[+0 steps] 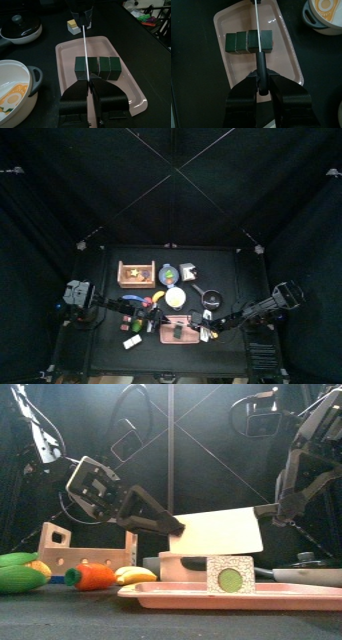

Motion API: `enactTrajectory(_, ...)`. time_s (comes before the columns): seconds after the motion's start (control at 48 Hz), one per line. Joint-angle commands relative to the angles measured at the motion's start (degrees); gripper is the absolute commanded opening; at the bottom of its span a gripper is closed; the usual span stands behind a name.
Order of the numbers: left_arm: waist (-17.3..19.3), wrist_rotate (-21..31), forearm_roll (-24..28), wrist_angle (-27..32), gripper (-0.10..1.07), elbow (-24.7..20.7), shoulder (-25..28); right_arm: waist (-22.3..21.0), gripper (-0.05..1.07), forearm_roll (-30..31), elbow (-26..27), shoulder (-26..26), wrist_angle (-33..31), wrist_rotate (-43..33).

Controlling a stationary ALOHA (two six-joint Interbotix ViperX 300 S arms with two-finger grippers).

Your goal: Cut sushi piece

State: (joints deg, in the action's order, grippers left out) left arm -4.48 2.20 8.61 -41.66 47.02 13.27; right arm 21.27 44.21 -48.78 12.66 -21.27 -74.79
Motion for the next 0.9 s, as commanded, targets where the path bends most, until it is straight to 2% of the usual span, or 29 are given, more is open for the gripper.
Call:
enactTrajectory(0.0,0.18,0.00,-0.26,-0.26,0.38,-0.88,-0.35,0.00,0.50,0.00,0.79,0.70,0.18,-0.09)
enactTrajectory(0.875,-0.26,0.09,-2.37,-0.18,0.38,-0.97,1.32,-0.44,0.50,0.00,-0.26,-3.16,0.18,-0.26)
